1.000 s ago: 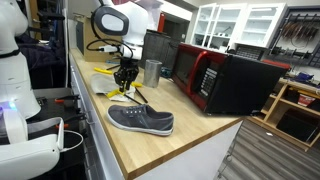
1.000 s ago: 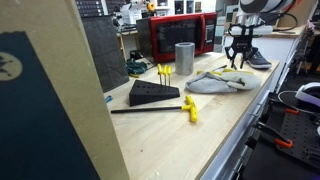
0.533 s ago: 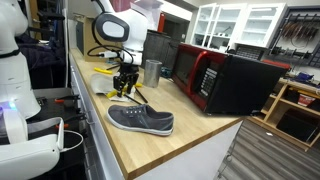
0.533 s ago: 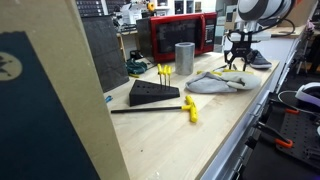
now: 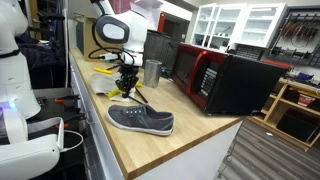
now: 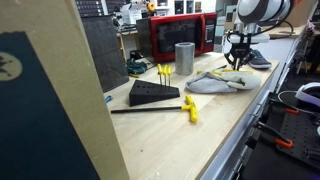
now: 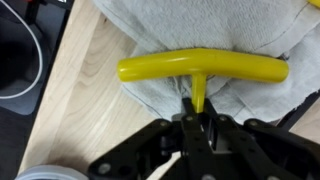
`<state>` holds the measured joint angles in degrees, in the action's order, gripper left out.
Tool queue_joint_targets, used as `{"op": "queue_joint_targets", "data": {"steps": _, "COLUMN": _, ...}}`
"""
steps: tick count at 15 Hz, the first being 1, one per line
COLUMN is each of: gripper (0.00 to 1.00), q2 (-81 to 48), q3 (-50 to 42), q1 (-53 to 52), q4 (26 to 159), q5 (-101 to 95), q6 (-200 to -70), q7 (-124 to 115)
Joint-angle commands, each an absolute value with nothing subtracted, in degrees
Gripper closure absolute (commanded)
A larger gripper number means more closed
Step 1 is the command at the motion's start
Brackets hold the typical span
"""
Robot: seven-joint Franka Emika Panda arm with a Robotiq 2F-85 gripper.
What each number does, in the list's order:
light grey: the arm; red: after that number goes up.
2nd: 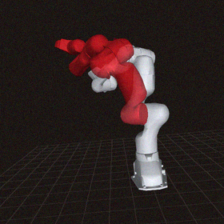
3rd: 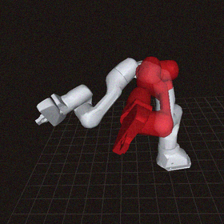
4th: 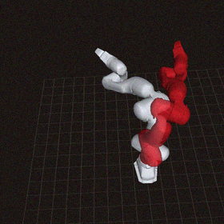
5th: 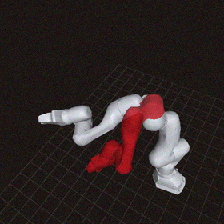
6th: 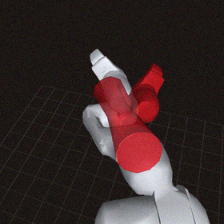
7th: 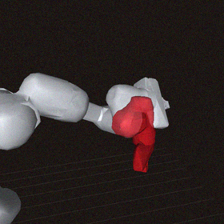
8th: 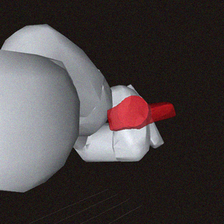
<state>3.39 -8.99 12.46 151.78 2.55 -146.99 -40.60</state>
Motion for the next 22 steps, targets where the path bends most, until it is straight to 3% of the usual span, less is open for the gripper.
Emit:
{"op": "queue_joint_targets", "data": {"steps": 1, "gripper": 0.97, "q2": 5.05, "q3": -9.29, "q1": 12.14, "q4": 152.51, "q5": 3.72, "q6": -147.57, "q7": -38.79}}
{"op": "queue_joint_targets", "data": {"steps": 14, "gripper": 0.97, "q2": 11.67, "q3": -10.08, "q1": 12.58, "q4": 153.55, "q5": 12.72, "q6": -146.40, "q7": -29.64}}
{"op": "queue_joint_targets", "data": {"steps": 22, "gripper": 0.97, "q2": 14.85, "q3": -13.46, "q1": 10.92, "q4": 147.27, "q5": 29.91, "q6": -143.31, "q7": -19.60}}
